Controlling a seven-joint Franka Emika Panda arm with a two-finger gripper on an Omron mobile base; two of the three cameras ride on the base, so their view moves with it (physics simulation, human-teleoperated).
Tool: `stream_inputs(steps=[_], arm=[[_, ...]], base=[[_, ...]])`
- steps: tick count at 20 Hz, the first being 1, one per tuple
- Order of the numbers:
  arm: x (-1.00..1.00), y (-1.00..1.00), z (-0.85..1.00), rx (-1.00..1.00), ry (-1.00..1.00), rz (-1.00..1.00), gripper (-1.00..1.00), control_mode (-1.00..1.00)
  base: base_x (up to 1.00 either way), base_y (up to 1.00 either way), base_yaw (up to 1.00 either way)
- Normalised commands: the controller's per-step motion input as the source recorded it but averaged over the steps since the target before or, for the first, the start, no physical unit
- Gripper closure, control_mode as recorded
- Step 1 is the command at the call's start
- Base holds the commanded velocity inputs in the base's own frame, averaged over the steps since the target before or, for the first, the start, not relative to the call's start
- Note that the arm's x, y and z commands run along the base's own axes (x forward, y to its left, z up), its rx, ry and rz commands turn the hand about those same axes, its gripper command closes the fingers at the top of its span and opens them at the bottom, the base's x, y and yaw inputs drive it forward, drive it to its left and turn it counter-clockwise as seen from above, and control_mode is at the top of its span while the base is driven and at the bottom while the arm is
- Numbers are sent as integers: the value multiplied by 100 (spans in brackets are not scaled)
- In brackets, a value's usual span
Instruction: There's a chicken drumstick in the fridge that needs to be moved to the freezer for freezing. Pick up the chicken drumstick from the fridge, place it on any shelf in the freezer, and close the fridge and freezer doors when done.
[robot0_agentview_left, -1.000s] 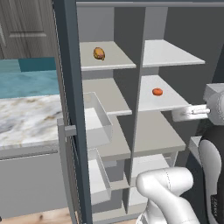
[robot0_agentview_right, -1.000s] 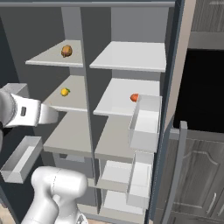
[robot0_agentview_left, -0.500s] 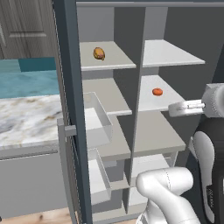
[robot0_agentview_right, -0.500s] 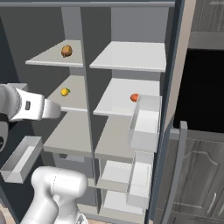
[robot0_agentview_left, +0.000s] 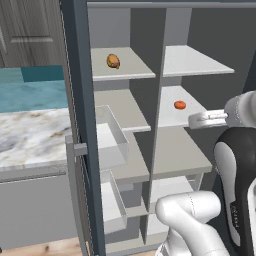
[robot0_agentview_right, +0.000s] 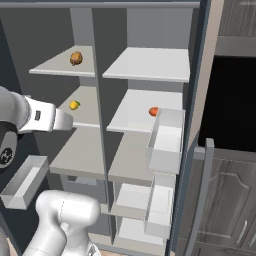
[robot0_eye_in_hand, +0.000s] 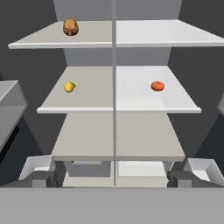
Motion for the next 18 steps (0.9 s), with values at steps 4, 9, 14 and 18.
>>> stream_inputs(steps=[4, 9, 14, 18], arm=[[0, 0, 0, 0, 0, 0, -100, 100], [0, 0, 0, 0, 0, 0, -100, 100], [0, 0, 0, 0, 0, 0, -100, 100], [0, 0, 0, 0, 0, 0, -100, 100]], base=[[0, 0, 0], [-43, 0, 0], [-69, 0, 0], [-17, 0, 0]])
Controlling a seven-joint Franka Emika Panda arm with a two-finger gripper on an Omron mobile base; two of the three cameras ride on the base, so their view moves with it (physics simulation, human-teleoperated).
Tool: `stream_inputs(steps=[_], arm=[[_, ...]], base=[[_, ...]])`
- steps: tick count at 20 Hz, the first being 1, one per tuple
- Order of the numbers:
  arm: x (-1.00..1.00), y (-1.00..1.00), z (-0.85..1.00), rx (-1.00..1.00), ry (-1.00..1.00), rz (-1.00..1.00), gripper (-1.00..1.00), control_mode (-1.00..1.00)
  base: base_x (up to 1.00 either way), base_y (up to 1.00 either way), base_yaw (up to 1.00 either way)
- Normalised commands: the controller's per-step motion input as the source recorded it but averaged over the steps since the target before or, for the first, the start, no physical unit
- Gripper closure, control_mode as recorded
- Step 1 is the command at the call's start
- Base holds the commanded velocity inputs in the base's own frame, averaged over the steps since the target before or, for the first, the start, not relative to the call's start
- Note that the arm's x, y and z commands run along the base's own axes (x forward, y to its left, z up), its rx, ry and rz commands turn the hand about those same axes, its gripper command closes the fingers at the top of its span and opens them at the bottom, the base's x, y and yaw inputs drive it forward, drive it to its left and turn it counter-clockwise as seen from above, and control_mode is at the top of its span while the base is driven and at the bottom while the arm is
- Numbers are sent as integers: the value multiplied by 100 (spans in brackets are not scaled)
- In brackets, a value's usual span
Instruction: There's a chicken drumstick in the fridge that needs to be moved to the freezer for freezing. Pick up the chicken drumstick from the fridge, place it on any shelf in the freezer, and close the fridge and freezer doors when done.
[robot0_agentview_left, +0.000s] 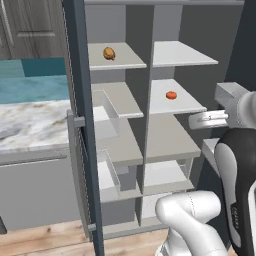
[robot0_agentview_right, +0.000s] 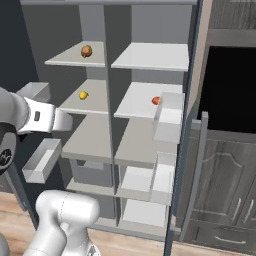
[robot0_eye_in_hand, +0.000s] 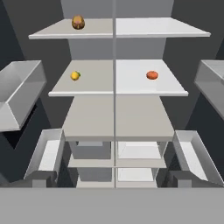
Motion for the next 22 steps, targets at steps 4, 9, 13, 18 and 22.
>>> stream_inputs(steps=[4, 9, 13, 18, 22], arm=[[0, 0, 0, 0, 0, 0, -100, 100], [0, 0, 0, 0, 0, 0, -100, 100], [0, 0, 0, 0, 0, 0, -100, 100], [0, 0, 0, 0, 0, 0, -100, 100], [0, 0, 0, 0, 0, 0, -100, 100]], base=[[-1, 0, 0], [-33, 0, 0], [-55, 0, 0], [-35, 0, 0], [0, 0, 0]])
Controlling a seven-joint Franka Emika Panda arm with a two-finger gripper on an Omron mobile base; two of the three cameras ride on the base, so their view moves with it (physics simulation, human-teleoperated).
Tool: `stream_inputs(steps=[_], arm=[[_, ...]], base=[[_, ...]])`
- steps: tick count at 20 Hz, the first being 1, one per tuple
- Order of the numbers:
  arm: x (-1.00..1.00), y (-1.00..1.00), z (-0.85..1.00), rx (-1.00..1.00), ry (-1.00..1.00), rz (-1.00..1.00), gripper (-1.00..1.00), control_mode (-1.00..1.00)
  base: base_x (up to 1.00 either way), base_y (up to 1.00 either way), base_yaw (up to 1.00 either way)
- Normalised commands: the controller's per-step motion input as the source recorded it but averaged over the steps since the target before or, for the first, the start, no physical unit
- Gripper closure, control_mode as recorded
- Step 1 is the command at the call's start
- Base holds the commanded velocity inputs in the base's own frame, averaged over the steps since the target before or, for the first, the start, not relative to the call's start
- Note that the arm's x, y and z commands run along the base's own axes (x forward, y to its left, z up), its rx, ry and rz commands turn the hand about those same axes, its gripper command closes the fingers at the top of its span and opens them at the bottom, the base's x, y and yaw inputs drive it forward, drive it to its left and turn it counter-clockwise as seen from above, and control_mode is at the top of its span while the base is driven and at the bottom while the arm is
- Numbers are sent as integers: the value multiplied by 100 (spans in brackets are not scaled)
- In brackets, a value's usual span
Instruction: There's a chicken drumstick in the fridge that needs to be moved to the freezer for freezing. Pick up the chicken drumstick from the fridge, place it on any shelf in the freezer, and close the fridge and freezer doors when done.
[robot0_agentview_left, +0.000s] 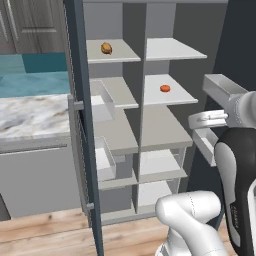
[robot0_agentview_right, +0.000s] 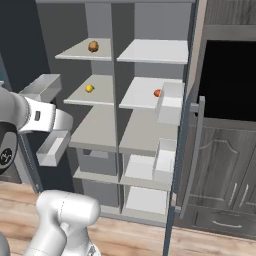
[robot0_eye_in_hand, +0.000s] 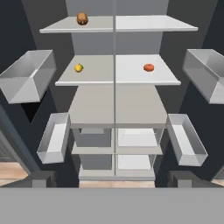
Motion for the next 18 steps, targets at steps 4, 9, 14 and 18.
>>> stream_inputs(steps=[4, 9, 14, 18], arm=[[0, 0, 0, 0, 0, 0, -100, 100], [0, 0, 0, 0, 0, 0, -100, -100], [-44, -34, 2, 0, -4, 0, -100, -100], [-73, -49, 0, 0, -9, 0, -100, -100]], base=[[0, 0, 0], [0, 0, 0], [0, 0, 0], [0, 0, 0]])
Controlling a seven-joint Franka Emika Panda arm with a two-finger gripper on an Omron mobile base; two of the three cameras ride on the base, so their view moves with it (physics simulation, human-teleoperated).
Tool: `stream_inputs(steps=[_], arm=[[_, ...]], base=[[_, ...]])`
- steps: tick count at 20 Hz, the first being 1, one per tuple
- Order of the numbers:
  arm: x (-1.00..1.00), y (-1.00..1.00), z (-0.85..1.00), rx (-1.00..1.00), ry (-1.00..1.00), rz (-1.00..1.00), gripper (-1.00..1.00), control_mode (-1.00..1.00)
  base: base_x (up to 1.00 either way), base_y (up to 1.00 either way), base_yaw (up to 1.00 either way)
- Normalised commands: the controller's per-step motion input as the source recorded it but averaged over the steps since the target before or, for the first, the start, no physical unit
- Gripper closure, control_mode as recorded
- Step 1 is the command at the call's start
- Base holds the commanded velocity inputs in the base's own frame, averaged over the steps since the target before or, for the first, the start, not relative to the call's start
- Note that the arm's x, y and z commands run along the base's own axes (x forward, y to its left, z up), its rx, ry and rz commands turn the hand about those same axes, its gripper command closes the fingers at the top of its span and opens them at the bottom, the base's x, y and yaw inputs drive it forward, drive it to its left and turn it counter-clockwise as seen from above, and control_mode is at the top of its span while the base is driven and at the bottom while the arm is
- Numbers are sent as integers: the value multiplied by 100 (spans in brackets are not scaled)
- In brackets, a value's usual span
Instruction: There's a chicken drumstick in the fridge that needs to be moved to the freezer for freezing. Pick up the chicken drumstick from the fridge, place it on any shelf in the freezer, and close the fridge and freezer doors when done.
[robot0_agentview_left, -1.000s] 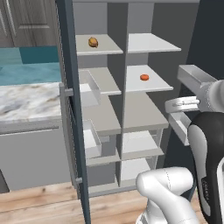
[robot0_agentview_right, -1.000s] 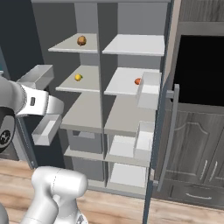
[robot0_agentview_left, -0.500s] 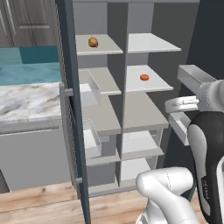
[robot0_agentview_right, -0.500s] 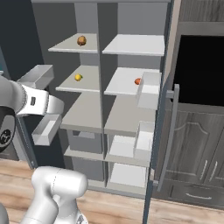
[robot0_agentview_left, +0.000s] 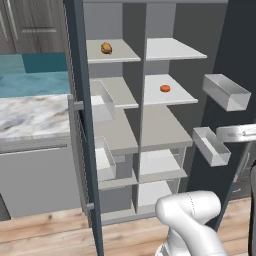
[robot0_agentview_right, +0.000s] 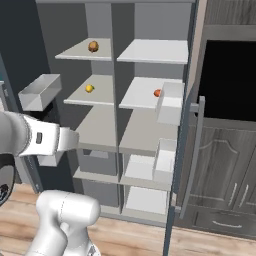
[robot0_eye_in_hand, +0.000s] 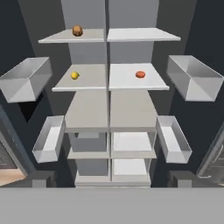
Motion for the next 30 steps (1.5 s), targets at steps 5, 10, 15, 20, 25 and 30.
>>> stream_inputs(steps=[5, 10, 15, 20, 25, 30], arm=[[-39, -54, 0, 0, -3, 0, -100, -100], [-39, -59, 0, 0, -6, 0, -100, -100], [-2, -78, 0, 0, -14, 0, -100, -100], [3, -74, -5, 0, -17, 1, -100, -100], [34, -62, -13, 0, -17, 8, -100, -100], [55, -47, -17, 2, -12, 18, -100, -100]], base=[[0, 0, 0], [0, 0, 0], [0, 0, 0], [0, 0, 0], [0, 0, 0], [0, 0, 0]])
